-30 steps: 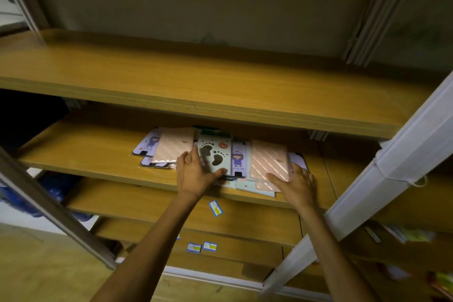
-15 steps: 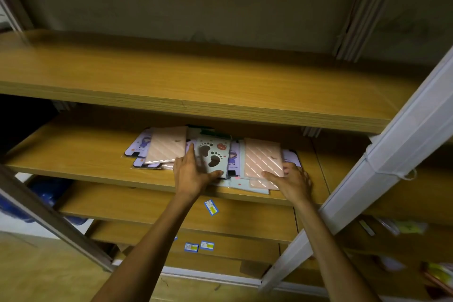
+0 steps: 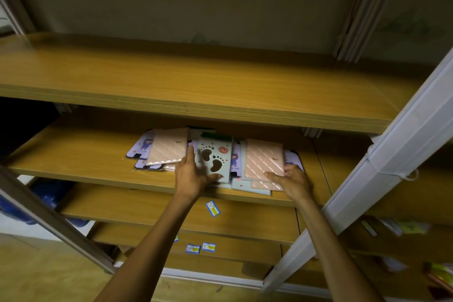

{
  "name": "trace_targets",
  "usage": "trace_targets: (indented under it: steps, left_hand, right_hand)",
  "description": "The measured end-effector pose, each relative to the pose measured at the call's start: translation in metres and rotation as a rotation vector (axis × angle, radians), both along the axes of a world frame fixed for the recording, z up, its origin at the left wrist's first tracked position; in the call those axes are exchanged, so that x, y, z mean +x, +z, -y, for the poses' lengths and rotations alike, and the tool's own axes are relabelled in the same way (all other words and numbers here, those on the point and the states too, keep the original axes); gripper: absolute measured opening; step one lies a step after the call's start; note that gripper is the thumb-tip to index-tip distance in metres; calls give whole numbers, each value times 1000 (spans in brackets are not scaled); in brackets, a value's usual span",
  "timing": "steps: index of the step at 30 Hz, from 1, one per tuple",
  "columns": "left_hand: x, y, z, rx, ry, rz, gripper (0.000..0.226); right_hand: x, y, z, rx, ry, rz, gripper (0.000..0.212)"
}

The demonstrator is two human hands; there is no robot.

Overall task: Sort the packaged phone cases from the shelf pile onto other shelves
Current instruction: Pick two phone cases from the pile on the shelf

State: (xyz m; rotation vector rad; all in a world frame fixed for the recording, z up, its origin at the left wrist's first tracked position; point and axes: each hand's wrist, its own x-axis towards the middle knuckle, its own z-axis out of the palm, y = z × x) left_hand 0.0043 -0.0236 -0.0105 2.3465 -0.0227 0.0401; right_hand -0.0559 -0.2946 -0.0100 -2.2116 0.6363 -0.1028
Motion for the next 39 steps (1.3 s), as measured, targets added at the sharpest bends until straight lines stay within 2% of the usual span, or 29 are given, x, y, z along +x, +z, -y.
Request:
trace_targets:
  steps: [3, 8, 13, 18, 22, 24, 28, 33, 39]
  left_hand:
    - [-6, -1, -2, 60, -12, 40, 127]
    - [-27, -2, -1, 243, 60, 179, 109]
    - [-30, 3, 3, 198, 33, 120, 108]
    - [-19, 2, -8, -212, 60, -37, 106]
    - [-18, 8, -5, -309, 46, -102, 69]
    - [-18, 7, -8, -337, 10, -94, 57]
    - [-21, 12, -13, -490, -26, -90, 55]
    - [-33, 14, -19, -762, -106, -210, 52]
    - [-67, 18, -26, -952, -247, -272, 83]
  right_hand:
    - [0, -2, 1, 4, 3, 4, 52]
    - [-2, -5, 2, 13, 17, 35, 46]
    - [-4, -3, 0, 69, 4, 76, 44]
    - [-14, 10, -9, 184, -20, 189, 41]
    - [-17, 12, -8, 347, -50, 267, 36]
    - [-18, 12, -9, 436, -95, 284, 36]
    - [-23, 16, -14, 646, -157, 302, 37]
    - [-42, 20, -23, 738, -179, 368, 47]
    - [-103, 27, -30, 773, -159, 424, 62]
